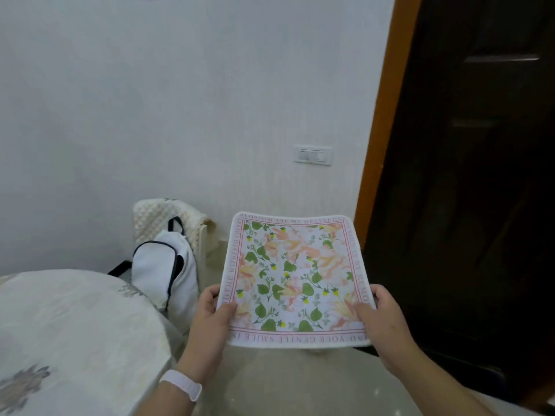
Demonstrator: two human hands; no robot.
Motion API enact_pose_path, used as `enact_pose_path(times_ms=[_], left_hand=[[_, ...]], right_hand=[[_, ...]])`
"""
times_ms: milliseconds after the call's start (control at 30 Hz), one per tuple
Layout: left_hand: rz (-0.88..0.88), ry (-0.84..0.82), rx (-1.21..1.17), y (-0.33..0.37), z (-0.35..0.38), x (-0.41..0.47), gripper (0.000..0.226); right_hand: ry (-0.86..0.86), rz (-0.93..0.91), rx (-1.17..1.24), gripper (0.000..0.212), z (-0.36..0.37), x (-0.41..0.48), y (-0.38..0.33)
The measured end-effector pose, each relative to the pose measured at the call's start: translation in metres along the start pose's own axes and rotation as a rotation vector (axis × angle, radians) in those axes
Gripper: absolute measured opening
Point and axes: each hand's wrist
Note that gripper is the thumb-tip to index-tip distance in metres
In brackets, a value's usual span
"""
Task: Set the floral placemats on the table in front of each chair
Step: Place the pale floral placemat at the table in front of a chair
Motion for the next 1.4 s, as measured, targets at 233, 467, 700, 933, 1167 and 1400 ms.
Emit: enact_pose_path(times_ms=[233, 467, 700, 933, 1167, 1400], left_hand=[[0.002, 0.220, 0.013, 0.001, 0.021, 0.066, 0.031], [-0.044, 0.429, -0.055, 0.009, 0.047, 0.109, 0.024], [-0.085, 0.672, -0.071, 0.007, 0.026, 0.110, 0.018], [-0.114, 0.869, -0.064, -0.006, -0.039, 0.107, 0.019], [-0.109, 0.955, -0.095, -0.032, -0.126, 0.148, 0.020], [-0.149, 1.006, -0.131, -0.057, -0.207, 0.195, 0.021]], right_hand=[[-0.212, 0.013, 0.008, 0.018, 0.033, 0.137, -0.004], [-0.436, 0.045, 0.019, 0.019, 0.062, 0.245, -0.013], [-0.634, 0.142, 0.035, 0.022, 0.128, 0.281, 0.001], [-0.850, 0.177, -0.029, 0.015, 0.229, 0.279, 0.020], [-0.939, 0.163, -0.082, 0.015, 0.339, 0.286, 0.036], [-0.987, 0.110, -0.221, 0.022, 0.447, 0.297, 0.045]])
Point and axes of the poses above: each hand's wrist, its own x-axis towards the middle knuckle, its own z-axis out of the palm, y = z × x, and after that the axes turned 11 degrees about x, right-handed
